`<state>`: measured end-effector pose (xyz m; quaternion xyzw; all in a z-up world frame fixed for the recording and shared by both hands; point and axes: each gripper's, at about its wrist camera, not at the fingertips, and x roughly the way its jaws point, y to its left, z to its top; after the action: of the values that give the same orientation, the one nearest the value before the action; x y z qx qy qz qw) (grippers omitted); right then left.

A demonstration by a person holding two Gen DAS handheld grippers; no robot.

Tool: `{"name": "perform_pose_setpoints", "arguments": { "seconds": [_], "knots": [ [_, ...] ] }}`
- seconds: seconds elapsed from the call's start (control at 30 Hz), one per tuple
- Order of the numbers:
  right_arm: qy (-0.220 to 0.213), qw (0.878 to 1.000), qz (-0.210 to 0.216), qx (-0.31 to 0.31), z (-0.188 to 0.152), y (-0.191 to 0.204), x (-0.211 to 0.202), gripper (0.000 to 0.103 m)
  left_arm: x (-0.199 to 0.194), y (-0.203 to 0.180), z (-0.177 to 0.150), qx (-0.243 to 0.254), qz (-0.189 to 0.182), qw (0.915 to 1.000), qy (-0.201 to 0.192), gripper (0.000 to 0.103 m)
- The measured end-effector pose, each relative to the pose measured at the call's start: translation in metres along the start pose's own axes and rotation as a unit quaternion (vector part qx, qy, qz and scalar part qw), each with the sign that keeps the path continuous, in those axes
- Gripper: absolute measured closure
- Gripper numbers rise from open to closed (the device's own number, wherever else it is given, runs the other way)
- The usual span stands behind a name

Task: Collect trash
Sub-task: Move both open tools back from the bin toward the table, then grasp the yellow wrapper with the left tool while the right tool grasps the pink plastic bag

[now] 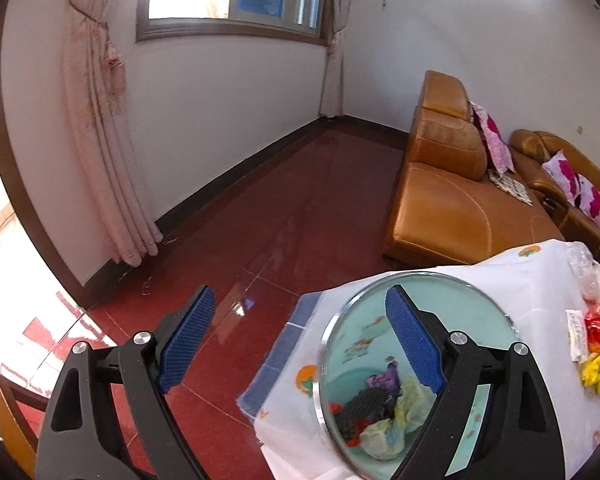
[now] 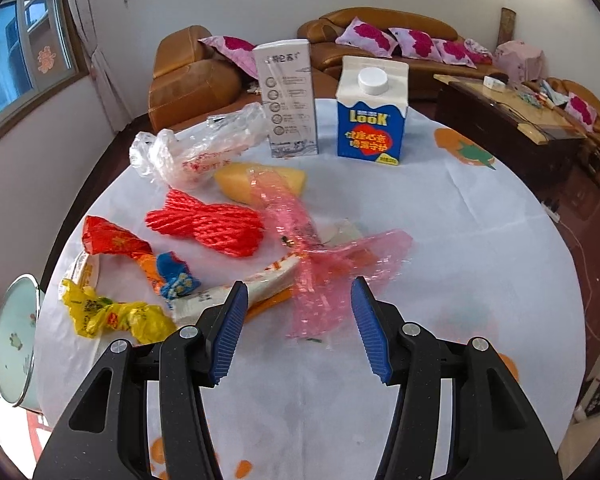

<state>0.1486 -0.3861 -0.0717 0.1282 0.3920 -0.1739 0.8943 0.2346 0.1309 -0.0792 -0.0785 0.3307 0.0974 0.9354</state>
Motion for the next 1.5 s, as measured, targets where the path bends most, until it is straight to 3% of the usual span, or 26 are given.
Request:
{"name": "perform_pose_setpoints", "arguments": {
  "seconds": [0.23,0.47,0.67,0.87,0.93,1.03,1.13,1.3,1.37,1.43,1.47,1.5],
  "knots": [
    [-0.004,1.000,0.010,-0.002,0.002,-0.019,-0.012,0.048,-0.015,-0.035,0.003,0.029,-0.025,0.9992,-0.009,0.018],
    [-0.003,0.999,0.040,-0.003,0.005,-0.030,-0.018,0.047,-0.030,-0.098,-0.004,0.083,-0.089,0.9925,0.000,0.018],
    [0.010,0.996,0.085,-0.001,0.009,-0.033,-0.013,0.046,-0.040,-0.163,-0.015,0.132,-0.152,0.9796,0.013,0.018],
    [0.008,0.998,0.068,0.000,0.018,-0.038,0.007,0.046,-0.047,-0.225,-0.046,0.187,-0.204,0.9605,0.032,0.018],
    [0.016,0.997,0.076,0.007,0.019,-0.041,0.014,0.039,-0.046,-0.244,-0.056,0.201,-0.225,0.9522,0.045,0.018],
    [0.038,0.996,0.081,0.021,0.020,-0.047,0.029,0.035,-0.041,-0.269,-0.067,0.217,-0.244,0.9434,0.058,0.017],
    [0.055,0.993,0.094,0.047,0.018,-0.055,0.041,0.034,-0.034,-0.288,-0.078,0.224,-0.246,0.9403,0.071,0.017],
    [0.052,0.992,0.096,0.069,0.018,-0.065,0.044,0.033,-0.023,-0.316,-0.092,0.230,-0.262,0.9322,0.096,0.018],
    [0.055,0.991,0.105,0.069,0.020,-0.065,0.047,0.039,-0.017,-0.325,-0.099,0.232,-0.265,0.9297,0.108,0.025],
    [0.057,0.990,0.112,0.065,0.022,-0.065,0.048,0.063,-0.013,-0.330,-0.104,0.233,-0.270,0.9271,0.115,0.040],
    [0.057,0.990,0.113,0.063,0.022,-0.065,0.048,0.065,-0.013,-0.329,-0.104,0.233,-0.274,0.9260,0.114,0.045],
    [0.057,0.990,0.116,0.061,0.021,-0.065,0.048,0.080,-0.015,-0.331,-0.104,0.237,-0.282,0.9226,0.116,0.052]
  ]
}}
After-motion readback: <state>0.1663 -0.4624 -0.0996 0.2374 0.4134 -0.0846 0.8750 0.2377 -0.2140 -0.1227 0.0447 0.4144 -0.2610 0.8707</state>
